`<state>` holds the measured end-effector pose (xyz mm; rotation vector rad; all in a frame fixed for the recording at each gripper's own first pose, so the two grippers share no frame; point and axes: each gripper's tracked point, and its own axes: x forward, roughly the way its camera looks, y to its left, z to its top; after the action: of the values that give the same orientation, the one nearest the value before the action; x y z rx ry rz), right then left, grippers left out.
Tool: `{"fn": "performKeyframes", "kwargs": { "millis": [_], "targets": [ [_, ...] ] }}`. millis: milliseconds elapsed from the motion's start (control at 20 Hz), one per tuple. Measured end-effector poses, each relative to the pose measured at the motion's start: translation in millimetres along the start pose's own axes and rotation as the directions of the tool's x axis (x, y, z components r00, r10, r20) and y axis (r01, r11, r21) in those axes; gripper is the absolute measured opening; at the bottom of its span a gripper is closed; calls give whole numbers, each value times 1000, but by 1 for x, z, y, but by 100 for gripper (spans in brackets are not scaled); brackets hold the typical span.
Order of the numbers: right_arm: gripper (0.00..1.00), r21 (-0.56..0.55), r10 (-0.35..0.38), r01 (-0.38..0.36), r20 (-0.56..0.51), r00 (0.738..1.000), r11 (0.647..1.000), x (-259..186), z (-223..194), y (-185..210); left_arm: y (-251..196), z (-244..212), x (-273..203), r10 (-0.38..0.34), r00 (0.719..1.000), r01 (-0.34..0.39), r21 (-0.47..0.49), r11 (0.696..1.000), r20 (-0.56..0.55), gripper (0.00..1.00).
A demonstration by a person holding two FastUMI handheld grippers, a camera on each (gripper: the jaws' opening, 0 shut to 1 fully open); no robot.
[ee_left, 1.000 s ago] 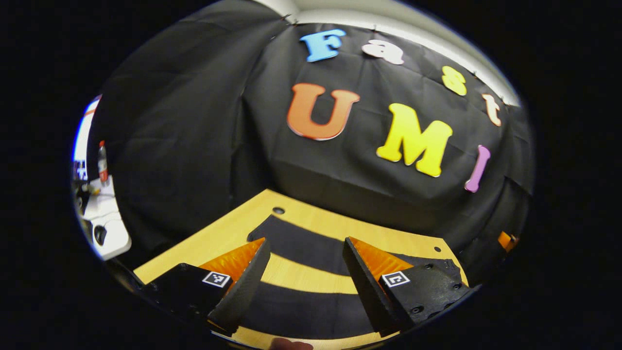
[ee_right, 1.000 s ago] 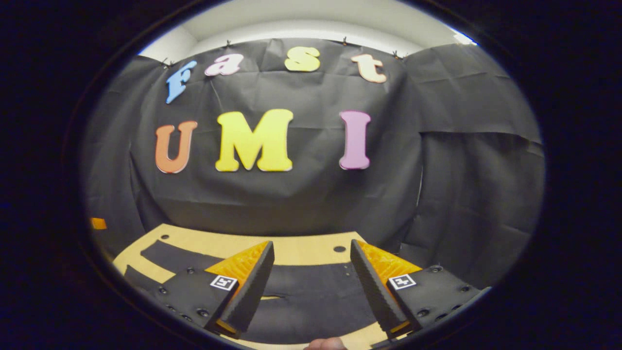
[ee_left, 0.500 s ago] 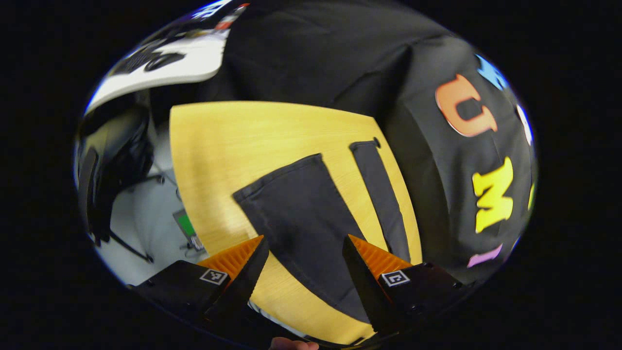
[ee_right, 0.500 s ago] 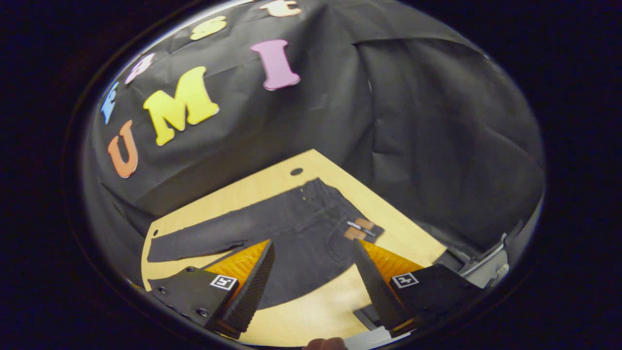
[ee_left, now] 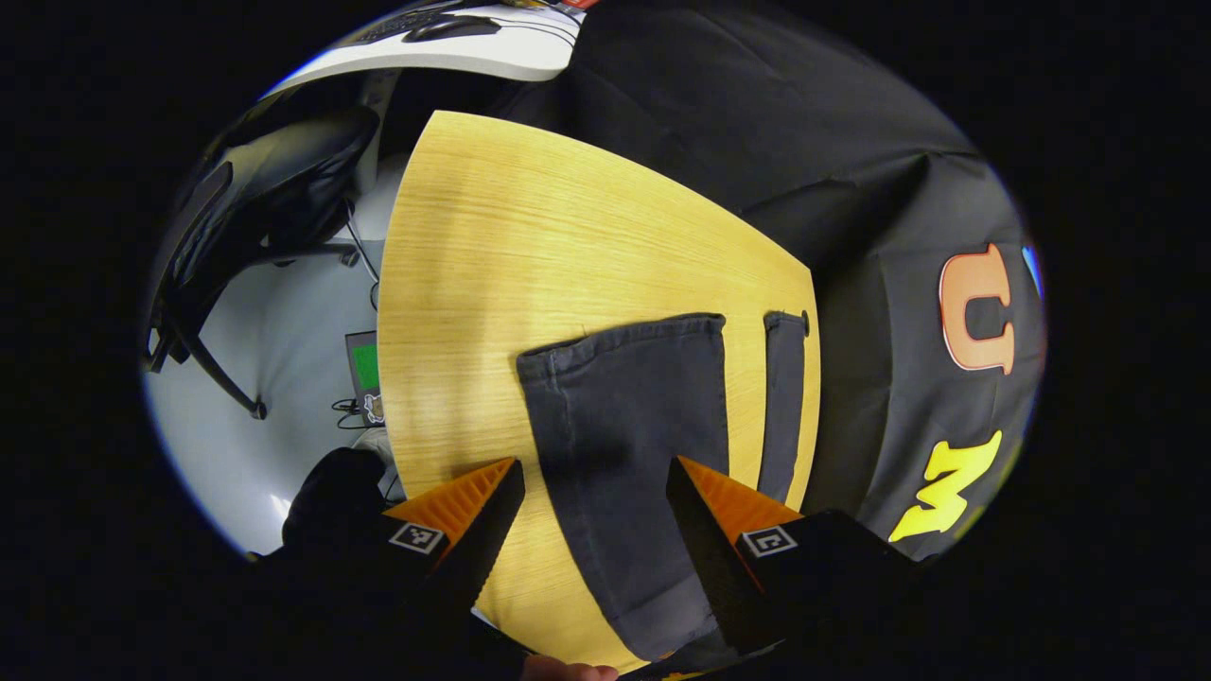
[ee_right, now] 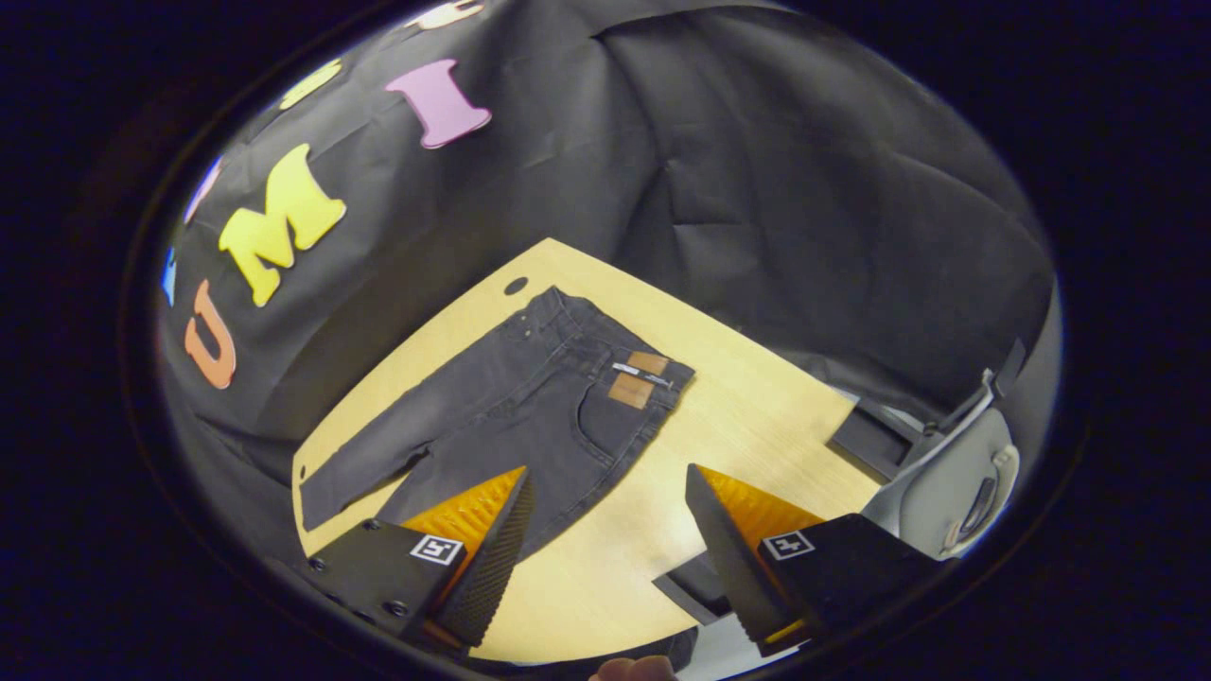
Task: Grasp the waist and the cuffs of the jeans and fold them to make the two legs overlap; first hold the waist and fold one-third of the jeans toward the cuffs, then hold the cuffs and fold the remaining one-third in the same direction to finish folding.
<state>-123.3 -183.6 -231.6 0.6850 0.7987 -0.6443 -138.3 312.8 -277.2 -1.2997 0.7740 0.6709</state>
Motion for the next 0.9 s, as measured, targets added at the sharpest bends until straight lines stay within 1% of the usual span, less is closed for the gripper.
{"fn": "performKeyframes", "kwargs": {
  "millis": [50,100,250,300,400,550,600,700,750,900],
  "targets": [
    [94,33,2,-1,-12,1000,999,1,0,-3,-4,2,3,-5,1000,5,-6,1000,4,99],
    [99,63,8,-7,-18,1000,998,4,2,-3,-8,3,5,-12,1000,12,-7,1000,6,100],
    [98,153,23,-16,-49,999,988,21,9,-5,-19,6,14,-44,999,44,-6,999,16,100],
    [98,191,34,-22,-61,998,981,29,10,-6,-24,5,17,-56,998,56,-8,998,17,98],
    [98,257,32,-12,-73,997,966,46,16,-11,-33,4,22,-83,996,84,-23,996,25,98],
    [98,335,40,-11,-80,996,942,70,31,-16,-39,6,28,-86,996,87,-38,995,30,95],
    [98,346,49,-17,-84,995,938,77,34,-18,-40,6,29,-84,996,85,-32,996,31,96],
    [97,340,83,-51,-79,993,939,87,41,-13,-42,6,31,-80,996,81,-16,997,33,95],
    [95,323,96,-64,-84,992,944,92,45,-10,-44,5,32,-79,996,79,-10,997,33,95],
    [95,237,117,-87,-112,987,968,102,43,-2,-52,3,36,-75,996,75,14,997,36,95]
  ]
}}
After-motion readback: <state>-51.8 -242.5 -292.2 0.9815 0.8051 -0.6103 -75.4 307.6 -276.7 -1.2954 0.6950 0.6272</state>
